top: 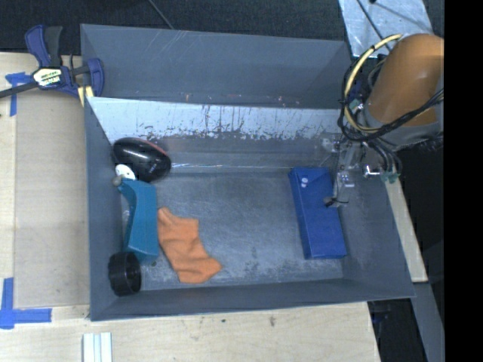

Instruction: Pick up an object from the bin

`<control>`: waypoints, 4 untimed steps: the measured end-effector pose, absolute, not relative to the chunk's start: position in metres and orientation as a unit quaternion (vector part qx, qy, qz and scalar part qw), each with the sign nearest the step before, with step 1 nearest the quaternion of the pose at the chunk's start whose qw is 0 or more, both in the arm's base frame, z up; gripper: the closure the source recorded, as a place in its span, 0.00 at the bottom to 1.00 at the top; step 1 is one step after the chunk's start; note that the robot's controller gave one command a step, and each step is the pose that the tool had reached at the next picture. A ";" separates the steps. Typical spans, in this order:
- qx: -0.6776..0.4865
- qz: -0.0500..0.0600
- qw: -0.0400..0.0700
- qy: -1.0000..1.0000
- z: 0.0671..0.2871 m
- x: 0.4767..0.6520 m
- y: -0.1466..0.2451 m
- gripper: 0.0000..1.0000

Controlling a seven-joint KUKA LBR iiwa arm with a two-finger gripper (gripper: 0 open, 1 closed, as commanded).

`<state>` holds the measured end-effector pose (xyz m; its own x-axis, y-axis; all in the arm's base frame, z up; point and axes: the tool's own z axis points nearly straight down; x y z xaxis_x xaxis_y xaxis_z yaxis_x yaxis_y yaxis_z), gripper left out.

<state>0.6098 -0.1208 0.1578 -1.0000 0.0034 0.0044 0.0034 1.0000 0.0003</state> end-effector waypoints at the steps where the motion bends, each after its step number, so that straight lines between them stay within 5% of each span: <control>1: -0.001 0.000 -0.002 -1.000 0.163 0.611 -0.120 0.00; 3: 0.000 -0.001 0.000 -1.000 0.107 0.607 -0.011 0.00; 4: 0.061 0.000 -0.001 -0.998 0.114 0.581 0.010 0.00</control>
Offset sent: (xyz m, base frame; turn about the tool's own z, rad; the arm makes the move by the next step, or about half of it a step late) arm -0.0051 0.0833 -0.0411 0.0002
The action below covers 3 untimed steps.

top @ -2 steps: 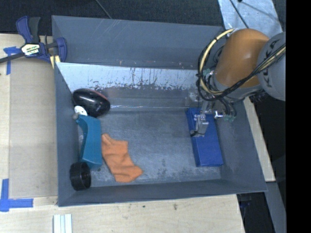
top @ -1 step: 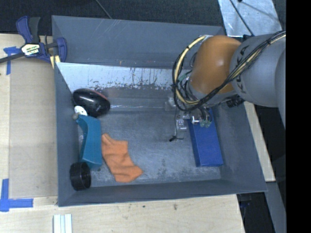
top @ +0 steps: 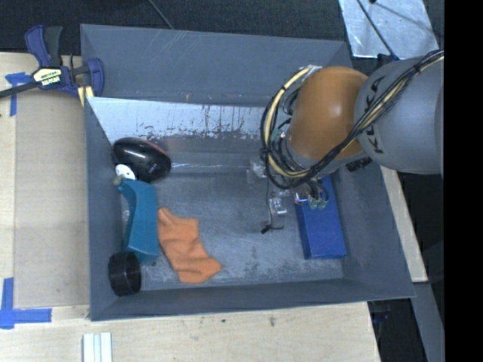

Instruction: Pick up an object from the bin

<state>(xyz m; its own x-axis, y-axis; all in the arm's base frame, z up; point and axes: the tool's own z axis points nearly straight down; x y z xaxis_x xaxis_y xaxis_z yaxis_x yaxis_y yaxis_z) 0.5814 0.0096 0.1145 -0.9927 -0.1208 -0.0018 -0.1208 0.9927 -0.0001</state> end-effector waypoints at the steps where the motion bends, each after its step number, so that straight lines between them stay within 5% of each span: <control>1: -0.036 0.000 0.001 0.999 0.151 0.594 0.054 0.00; 2: -0.051 0.001 0.004 0.999 0.151 0.604 0.070 0.00; 3: -0.135 0.000 0.004 0.991 0.097 0.602 0.110 0.00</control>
Offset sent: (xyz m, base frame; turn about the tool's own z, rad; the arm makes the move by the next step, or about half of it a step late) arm 0.0314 0.0635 0.0075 -0.0382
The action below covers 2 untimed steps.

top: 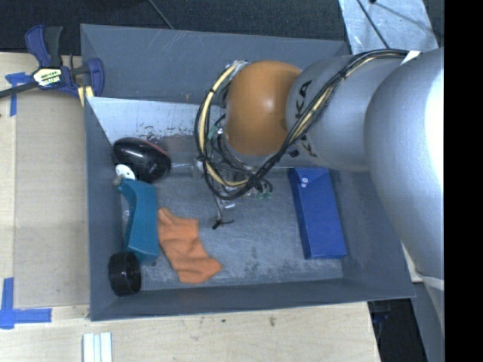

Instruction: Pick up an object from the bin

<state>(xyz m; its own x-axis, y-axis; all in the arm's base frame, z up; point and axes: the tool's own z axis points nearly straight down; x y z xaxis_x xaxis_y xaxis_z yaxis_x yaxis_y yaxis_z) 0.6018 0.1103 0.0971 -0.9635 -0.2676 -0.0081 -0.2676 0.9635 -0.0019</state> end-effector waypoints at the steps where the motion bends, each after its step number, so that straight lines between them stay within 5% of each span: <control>1: -0.208 0.001 0.000 0.978 0.070 0.582 0.135 0.00; 2: -0.273 0.000 0.001 0.962 0.070 0.571 0.150 0.00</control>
Offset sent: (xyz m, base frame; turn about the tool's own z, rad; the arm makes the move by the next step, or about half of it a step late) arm -0.0517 0.0681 -0.0271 -0.6364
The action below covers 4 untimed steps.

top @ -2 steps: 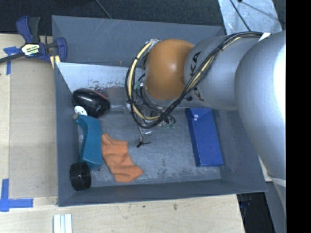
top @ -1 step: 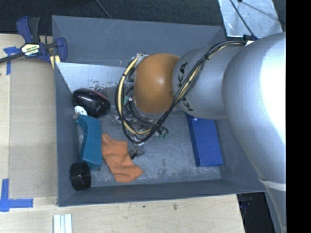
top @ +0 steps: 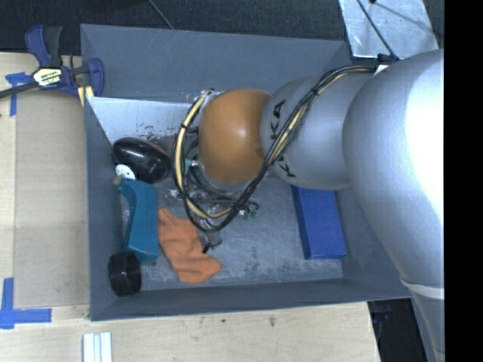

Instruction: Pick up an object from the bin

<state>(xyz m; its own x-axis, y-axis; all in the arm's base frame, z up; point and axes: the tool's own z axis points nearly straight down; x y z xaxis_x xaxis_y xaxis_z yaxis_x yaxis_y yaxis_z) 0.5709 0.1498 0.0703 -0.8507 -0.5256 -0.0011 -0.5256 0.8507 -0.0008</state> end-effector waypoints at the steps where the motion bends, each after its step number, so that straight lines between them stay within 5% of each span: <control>1: -0.381 0.000 0.001 0.924 0.070 0.557 0.159 0.00; 2: -0.485 -0.003 -0.003 0.875 0.077 0.525 0.185 1.00; 3: -0.484 -0.003 -0.003 0.875 0.077 0.525 0.185 1.00; 4: -0.482 0.001 -0.003 0.876 0.118 0.525 0.188 1.00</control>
Offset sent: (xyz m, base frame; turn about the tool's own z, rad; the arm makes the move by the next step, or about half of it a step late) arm -0.0470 0.0393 0.0068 -0.4630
